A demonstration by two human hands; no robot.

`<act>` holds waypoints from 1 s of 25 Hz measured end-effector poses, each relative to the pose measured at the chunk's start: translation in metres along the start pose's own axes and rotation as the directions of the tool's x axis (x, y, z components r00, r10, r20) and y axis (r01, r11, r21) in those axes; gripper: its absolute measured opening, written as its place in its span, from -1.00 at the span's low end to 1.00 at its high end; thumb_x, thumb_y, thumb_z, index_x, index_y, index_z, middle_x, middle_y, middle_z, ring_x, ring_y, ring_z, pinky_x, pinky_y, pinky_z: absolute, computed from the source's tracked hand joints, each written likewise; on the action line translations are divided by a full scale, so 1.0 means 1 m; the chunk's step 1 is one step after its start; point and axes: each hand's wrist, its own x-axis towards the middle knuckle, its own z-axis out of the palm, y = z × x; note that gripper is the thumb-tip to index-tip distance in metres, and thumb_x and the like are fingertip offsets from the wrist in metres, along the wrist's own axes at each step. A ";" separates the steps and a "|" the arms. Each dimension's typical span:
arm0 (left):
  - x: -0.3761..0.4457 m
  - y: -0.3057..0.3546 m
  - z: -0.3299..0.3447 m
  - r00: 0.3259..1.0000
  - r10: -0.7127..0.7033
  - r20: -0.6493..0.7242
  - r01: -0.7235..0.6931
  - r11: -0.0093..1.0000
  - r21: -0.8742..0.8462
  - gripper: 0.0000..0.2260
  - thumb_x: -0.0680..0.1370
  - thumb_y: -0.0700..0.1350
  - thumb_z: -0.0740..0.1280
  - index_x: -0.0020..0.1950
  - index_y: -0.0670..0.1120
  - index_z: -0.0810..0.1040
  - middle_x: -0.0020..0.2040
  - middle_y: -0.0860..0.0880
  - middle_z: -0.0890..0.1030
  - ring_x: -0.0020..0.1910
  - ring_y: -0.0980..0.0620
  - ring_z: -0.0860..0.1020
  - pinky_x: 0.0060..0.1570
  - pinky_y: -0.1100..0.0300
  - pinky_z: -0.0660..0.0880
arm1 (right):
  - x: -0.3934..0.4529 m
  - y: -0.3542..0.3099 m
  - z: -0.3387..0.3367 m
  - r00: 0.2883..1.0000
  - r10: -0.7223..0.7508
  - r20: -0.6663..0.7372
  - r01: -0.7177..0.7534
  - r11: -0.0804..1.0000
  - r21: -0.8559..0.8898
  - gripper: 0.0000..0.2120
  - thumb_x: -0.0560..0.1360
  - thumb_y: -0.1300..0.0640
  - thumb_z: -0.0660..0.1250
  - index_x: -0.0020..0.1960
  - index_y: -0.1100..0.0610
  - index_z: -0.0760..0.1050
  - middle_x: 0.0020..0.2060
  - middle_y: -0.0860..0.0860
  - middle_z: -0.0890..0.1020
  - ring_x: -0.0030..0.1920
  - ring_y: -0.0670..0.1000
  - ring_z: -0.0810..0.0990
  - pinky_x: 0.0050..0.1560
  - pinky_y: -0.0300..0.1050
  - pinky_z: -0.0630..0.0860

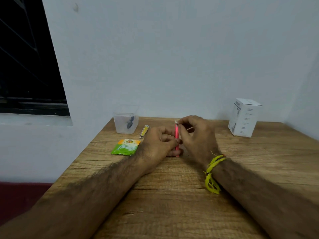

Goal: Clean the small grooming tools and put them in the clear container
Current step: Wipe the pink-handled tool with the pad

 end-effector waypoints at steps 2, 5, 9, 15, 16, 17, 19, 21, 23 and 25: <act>0.000 -0.002 -0.001 1.000 0.001 0.001 -0.001 1.000 -0.006 -0.86 0.54 -0.36 0.42 0.09 -0.26 0.60 -0.10 -0.26 0.71 -0.13 -0.17 0.72 -0.14 0.08 0.68 | -0.001 0.004 -0.001 0.997 -0.078 0.027 0.079 0.996 -0.046 -0.89 0.46 0.29 0.42 -0.07 0.14 0.65 -0.17 -0.05 0.66 -0.14 -0.07 0.62 -0.08 -0.02 0.60; 0.002 -0.003 -0.001 1.000 -0.004 0.004 0.004 1.000 -0.024 -0.88 0.54 -0.37 0.41 0.05 -0.26 0.59 -0.09 -0.30 0.70 -0.13 -0.23 0.72 -0.13 0.05 0.68 | -0.002 0.010 -0.002 0.987 -0.137 0.082 0.146 0.983 -0.115 -0.89 0.47 0.30 0.41 -0.04 0.15 0.65 -0.16 -0.03 0.67 -0.12 -0.04 0.62 -0.04 0.01 0.58; 0.004 -0.005 -0.001 1.000 -0.010 -0.006 0.010 1.000 -0.013 -0.89 0.53 -0.40 0.41 0.02 -0.27 0.59 -0.15 -0.26 0.69 -0.18 -0.17 0.72 -0.14 0.07 0.68 | 0.000 0.014 0.002 0.981 -0.149 0.123 0.166 0.975 -0.148 -0.90 0.49 0.26 0.38 -0.03 0.13 0.63 -0.14 0.00 0.67 -0.10 0.02 0.63 -0.03 0.05 0.57; 0.003 -0.003 0.001 1.000 -0.020 -0.013 0.019 1.000 -0.024 -0.89 0.53 -0.42 0.39 -0.03 -0.25 0.59 -0.19 -0.23 0.67 -0.25 -0.10 0.70 -0.23 0.16 0.67 | -0.003 0.012 0.001 0.970 -0.153 0.188 0.195 0.953 -0.233 -0.83 0.51 0.14 0.27 0.00 0.10 0.62 -0.09 0.01 0.68 -0.06 0.10 0.64 -0.01 0.07 0.55; 0.002 -0.003 0.001 1.000 -0.021 -0.012 0.021 0.999 -0.024 -0.90 0.53 -0.42 0.39 -0.02 -0.26 0.58 -0.19 -0.23 0.67 -0.25 -0.11 0.70 -0.23 0.16 0.67 | -0.002 0.012 0.000 0.970 -0.152 0.189 0.197 0.949 -0.247 -0.82 0.51 0.14 0.26 0.00 0.10 0.62 -0.08 0.01 0.68 -0.06 0.10 0.64 -0.01 0.07 0.56; 0.002 -0.002 0.001 1.000 -0.021 -0.010 0.021 1.000 -0.023 -0.90 0.53 -0.42 0.39 -0.01 -0.27 0.58 -0.18 -0.24 0.67 -0.23 -0.13 0.70 -0.23 0.16 0.67 | -0.001 0.012 -0.001 0.970 -0.158 0.186 0.202 0.947 -0.250 -0.83 0.52 0.15 0.27 0.01 0.10 0.62 -0.08 0.01 0.68 -0.06 0.10 0.64 -0.01 0.06 0.56; 0.002 -0.002 -0.001 1.000 -0.022 -0.012 0.021 1.000 -0.017 -0.89 0.53 -0.41 0.40 0.03 -0.28 0.57 -0.15 -0.26 0.68 -0.21 -0.15 0.71 -0.22 0.15 0.67 | 0.000 0.012 -0.001 0.966 -0.176 0.190 0.220 0.945 -0.243 -0.85 0.52 0.18 0.29 0.01 0.12 0.63 -0.09 0.02 0.67 -0.07 0.09 0.64 -0.01 0.03 0.55; 0.002 -0.001 0.000 1.000 -0.029 -0.009 0.029 1.000 -0.010 -0.88 0.53 -0.40 0.40 0.04 -0.29 0.56 -0.15 -0.25 0.69 -0.23 -0.12 0.71 -0.25 0.18 0.66 | 0.000 0.012 -0.001 0.963 -0.187 0.195 0.235 0.937 -0.259 -0.85 0.51 0.20 0.29 0.00 0.13 0.62 -0.09 0.03 0.67 -0.07 0.09 0.64 -0.01 0.02 0.55; 0.001 -0.001 -0.001 1.000 -0.028 0.003 0.028 1.000 -0.012 -0.88 0.53 -0.39 0.40 0.05 -0.29 0.56 -0.13 -0.29 0.69 -0.24 -0.13 0.71 -0.25 0.17 0.66 | 0.000 0.013 -0.002 0.967 -0.183 0.176 0.225 0.940 -0.255 -0.82 0.52 0.15 0.25 -0.01 0.13 0.62 -0.11 0.03 0.66 -0.08 0.09 0.63 -0.03 0.05 0.57; 0.001 -0.002 -0.002 1.000 -0.021 0.008 0.021 1.000 -0.014 -0.90 0.55 -0.37 0.39 0.05 -0.27 0.56 -0.09 -0.33 0.68 -0.21 -0.17 0.72 -0.21 0.13 0.67 | 0.000 0.012 -0.002 0.971 -0.179 0.157 0.213 0.949 -0.234 -0.79 0.53 0.12 0.22 -0.02 0.14 0.62 -0.13 0.03 0.66 -0.09 0.09 0.63 -0.06 0.06 0.57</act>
